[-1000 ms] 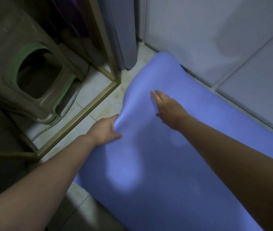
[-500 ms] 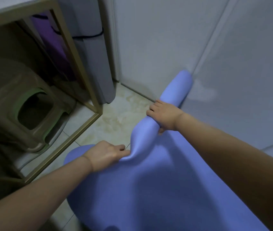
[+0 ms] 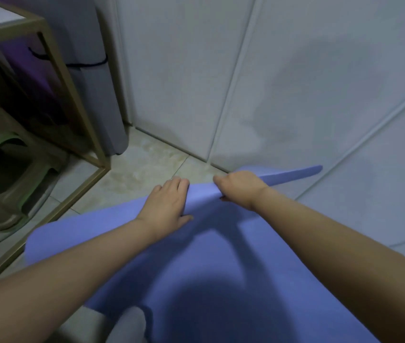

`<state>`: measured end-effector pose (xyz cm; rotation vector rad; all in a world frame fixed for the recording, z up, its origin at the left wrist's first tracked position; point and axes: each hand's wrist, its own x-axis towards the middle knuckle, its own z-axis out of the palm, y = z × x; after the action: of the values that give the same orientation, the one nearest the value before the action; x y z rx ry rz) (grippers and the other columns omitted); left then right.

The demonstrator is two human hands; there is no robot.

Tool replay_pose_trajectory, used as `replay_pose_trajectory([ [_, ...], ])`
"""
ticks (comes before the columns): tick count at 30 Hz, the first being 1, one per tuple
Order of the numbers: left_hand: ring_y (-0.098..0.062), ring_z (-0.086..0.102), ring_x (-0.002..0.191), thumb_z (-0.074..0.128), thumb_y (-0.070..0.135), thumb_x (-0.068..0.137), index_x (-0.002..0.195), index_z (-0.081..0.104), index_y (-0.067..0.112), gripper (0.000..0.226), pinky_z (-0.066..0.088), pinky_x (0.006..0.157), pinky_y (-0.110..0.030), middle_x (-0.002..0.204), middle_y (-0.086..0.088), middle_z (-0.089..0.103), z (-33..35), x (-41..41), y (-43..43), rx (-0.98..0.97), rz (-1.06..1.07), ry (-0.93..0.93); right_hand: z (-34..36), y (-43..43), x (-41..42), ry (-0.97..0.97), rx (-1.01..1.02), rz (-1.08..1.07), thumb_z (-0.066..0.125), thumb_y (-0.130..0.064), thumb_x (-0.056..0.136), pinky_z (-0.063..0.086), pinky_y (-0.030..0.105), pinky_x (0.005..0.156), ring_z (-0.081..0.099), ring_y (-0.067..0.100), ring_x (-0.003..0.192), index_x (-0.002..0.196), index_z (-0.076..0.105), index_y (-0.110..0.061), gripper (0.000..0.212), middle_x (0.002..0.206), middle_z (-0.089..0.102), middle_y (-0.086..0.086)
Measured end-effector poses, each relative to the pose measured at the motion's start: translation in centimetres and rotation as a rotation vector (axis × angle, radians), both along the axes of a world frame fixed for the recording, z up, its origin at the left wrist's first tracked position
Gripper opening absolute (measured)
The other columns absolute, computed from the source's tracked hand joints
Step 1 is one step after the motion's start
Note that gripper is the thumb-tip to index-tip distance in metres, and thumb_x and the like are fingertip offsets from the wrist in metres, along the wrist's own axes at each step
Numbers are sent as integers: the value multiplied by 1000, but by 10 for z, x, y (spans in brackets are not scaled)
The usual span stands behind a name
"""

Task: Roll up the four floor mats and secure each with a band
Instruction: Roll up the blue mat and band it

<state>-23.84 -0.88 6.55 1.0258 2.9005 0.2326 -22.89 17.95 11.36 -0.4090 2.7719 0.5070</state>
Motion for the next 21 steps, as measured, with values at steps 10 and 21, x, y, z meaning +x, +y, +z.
replay_pose_trajectory([
  [10,-33,53,84,45,11,88,87,45,20,9,29,61,-32,97,-11,62,77,31,29,-109,-160,14,54,20,96,215,-224,-147,65,-33,86,34,37,69,57,33,95,104,46,-8,36,107,59,14],
  [21,-30,58,99,50,29,91,107,56,16,21,34,66,-31,107,-8,64,123,99,24,-171,-240,50,94,29,205,204,-103,-326,45,-35,96,38,35,71,59,33,98,116,47,-11,31,112,64,10],
])
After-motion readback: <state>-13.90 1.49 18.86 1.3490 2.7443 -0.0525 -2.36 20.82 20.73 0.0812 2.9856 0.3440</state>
